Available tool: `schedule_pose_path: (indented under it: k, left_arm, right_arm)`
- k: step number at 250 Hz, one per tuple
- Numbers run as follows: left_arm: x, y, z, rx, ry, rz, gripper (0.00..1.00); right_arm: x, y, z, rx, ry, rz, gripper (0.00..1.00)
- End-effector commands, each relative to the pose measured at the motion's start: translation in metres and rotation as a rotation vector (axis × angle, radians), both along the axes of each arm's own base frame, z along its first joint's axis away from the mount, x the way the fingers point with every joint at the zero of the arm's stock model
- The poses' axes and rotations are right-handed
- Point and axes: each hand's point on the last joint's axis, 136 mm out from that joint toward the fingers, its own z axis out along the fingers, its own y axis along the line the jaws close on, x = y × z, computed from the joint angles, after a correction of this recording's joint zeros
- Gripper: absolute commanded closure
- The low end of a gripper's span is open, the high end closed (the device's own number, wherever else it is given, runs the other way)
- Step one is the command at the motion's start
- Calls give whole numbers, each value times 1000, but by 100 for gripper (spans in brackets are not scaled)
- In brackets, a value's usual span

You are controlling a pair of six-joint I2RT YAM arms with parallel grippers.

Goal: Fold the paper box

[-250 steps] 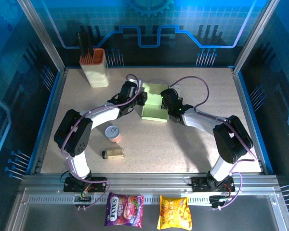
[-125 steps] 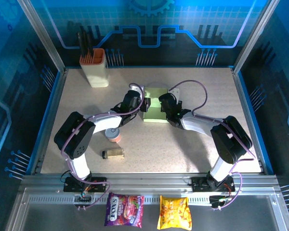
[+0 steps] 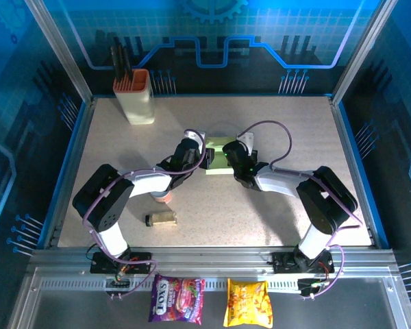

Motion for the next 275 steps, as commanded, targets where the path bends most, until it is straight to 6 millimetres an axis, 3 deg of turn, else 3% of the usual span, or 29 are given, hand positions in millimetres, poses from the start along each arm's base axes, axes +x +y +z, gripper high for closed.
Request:
schedule_pose_path:
  k: [1, 32, 92, 122, 165, 214, 275]
  left_arm:
    - [-8, -7, 15, -32, -45, -28, 61]
    - [-11, -8, 17, -57, -46, -28, 68]
    - [-6, -11, 38, -75, -46, -13, 66]
    - [-4, -12, 47, -83, -50, -14, 60]
    - [-3, -14, 54, -99, -51, -15, 63]
    - [-1, -20, 48, -106, -19, -24, 73]
    - [-7, -11, 23, -39, 18, -14, 69]
  right_arm:
    - [-7, 1, 0, 12, -6, -10, 100]
    - [-12, -2, -8, 0, 10, -7, 100]
    - [-10, 2, -2, 1, 2, 6, 100]
    - [-11, 2, 0, -4, 3, 11, 100]
    - [-5, 7, 12, 8, -16, 19, 100]
    - [-2, 10, 16, 6, -12, 25, 100]
    - [-9, 5, 1, -11, 18, 18, 100]
